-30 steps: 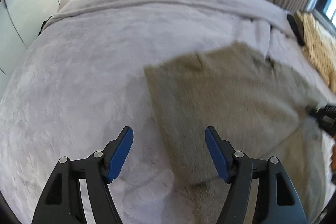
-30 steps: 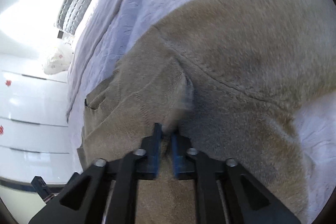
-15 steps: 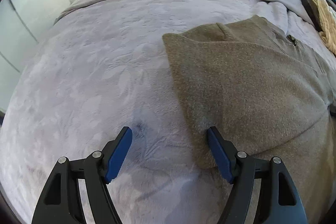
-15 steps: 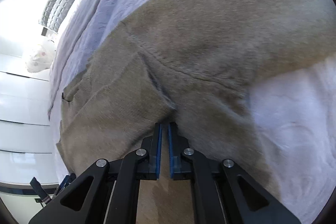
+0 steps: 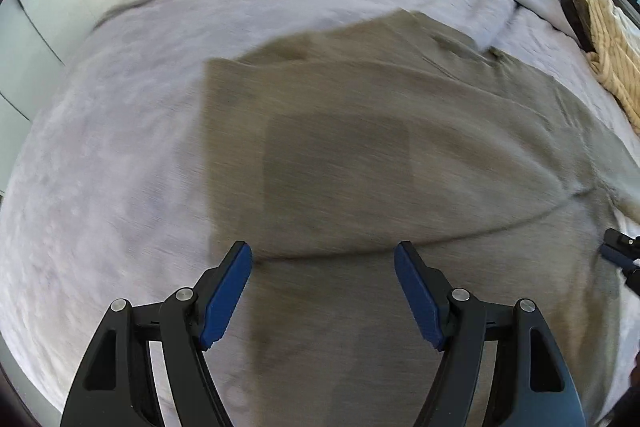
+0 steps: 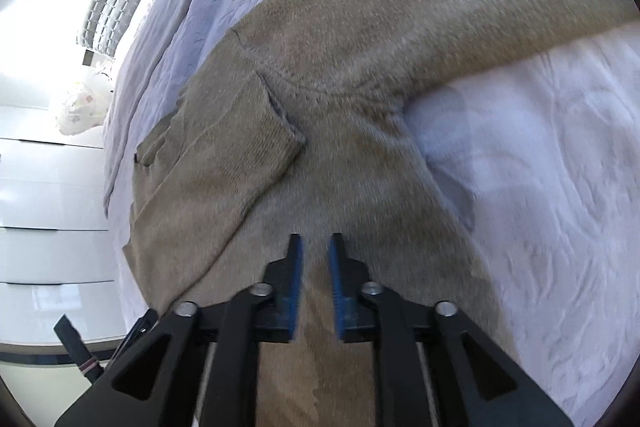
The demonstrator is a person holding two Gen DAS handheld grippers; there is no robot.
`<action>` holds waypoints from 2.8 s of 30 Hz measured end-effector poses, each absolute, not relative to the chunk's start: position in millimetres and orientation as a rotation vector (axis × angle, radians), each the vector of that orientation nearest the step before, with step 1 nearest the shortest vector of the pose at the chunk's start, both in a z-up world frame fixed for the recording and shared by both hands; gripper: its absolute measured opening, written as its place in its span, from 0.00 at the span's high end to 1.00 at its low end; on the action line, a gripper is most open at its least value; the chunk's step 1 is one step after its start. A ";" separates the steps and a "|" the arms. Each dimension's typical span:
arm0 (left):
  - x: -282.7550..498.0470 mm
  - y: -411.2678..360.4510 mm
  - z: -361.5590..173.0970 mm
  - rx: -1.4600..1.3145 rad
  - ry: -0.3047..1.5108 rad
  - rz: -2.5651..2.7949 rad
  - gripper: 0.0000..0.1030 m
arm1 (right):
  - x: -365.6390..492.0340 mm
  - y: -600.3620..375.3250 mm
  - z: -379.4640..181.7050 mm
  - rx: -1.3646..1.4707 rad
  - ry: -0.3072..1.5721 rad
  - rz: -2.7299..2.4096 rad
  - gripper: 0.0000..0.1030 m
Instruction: Fold small clothes
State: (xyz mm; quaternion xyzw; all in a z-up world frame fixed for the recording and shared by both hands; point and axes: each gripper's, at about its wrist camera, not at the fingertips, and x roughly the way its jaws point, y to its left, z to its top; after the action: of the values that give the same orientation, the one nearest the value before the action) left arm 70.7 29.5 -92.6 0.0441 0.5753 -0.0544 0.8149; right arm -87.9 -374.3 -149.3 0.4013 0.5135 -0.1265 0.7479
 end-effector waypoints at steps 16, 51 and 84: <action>49.7 -43.5 -87.4 0.156 1.232 -0.174 0.00 | -125.4 -387.2 -134.3 0.938 1.083 -0.251 0.23; 28.9 -203.1 -102.2 0.241 1.335 -0.464 0.00 | -209.8 -592.5 -98.0 1.138 0.748 -0.491 0.23; 46.3 -203.9 -114.9 0.277 1.332 -0.343 0.00 | -203.0 -642.1 -129.5 1.566 0.313 -0.273 0.90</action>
State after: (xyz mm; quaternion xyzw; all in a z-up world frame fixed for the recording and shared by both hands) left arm 46.3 -203.9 -114.9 0.1275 0.6127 -0.1579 0.7638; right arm -203.0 -642.1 -129.5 0.7002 0.1397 -0.1222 0.6894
